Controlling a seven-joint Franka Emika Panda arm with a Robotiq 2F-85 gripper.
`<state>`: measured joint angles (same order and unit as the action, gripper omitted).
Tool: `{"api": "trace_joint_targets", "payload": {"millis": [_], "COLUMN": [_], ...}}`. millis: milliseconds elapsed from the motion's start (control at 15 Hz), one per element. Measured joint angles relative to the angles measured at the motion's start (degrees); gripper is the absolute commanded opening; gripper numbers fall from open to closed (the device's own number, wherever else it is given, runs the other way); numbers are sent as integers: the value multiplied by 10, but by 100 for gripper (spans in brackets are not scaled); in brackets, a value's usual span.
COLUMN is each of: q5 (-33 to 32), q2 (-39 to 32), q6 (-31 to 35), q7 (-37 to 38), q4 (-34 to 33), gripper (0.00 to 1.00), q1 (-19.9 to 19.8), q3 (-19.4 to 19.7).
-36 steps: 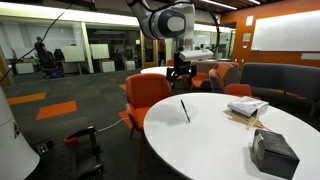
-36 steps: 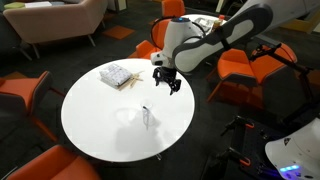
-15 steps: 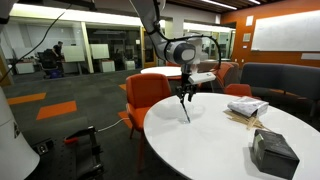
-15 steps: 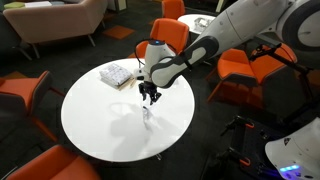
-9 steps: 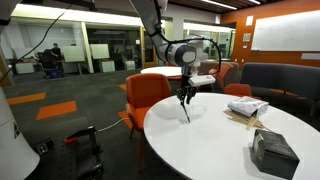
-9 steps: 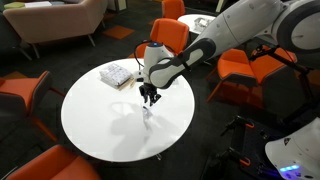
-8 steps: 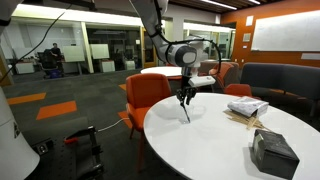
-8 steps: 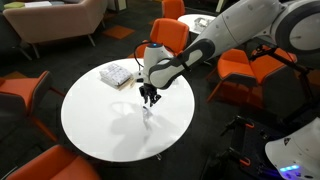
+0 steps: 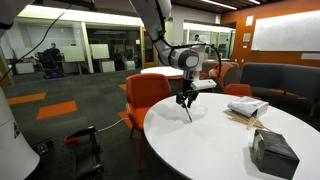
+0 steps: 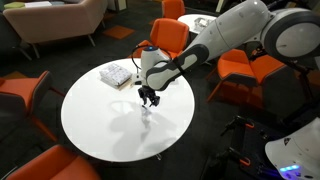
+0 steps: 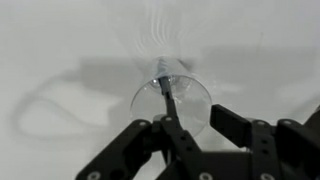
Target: Put the pen in the cup on the table
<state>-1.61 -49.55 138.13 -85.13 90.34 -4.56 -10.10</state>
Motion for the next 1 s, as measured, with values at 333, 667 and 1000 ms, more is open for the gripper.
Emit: {"api": "trace_joint_targets", "payload": {"millis": [333,667,1000], "q5": [0,0,0], "q2": [-5,-3,-8], "q6": [-5,-7,-14], "q7": [0,0,-1], "q4": [-19,-31,-33], "gripper": [34,31,20], "q1": [-1,-3,-4], "q3": [-3,-7,-7]}}
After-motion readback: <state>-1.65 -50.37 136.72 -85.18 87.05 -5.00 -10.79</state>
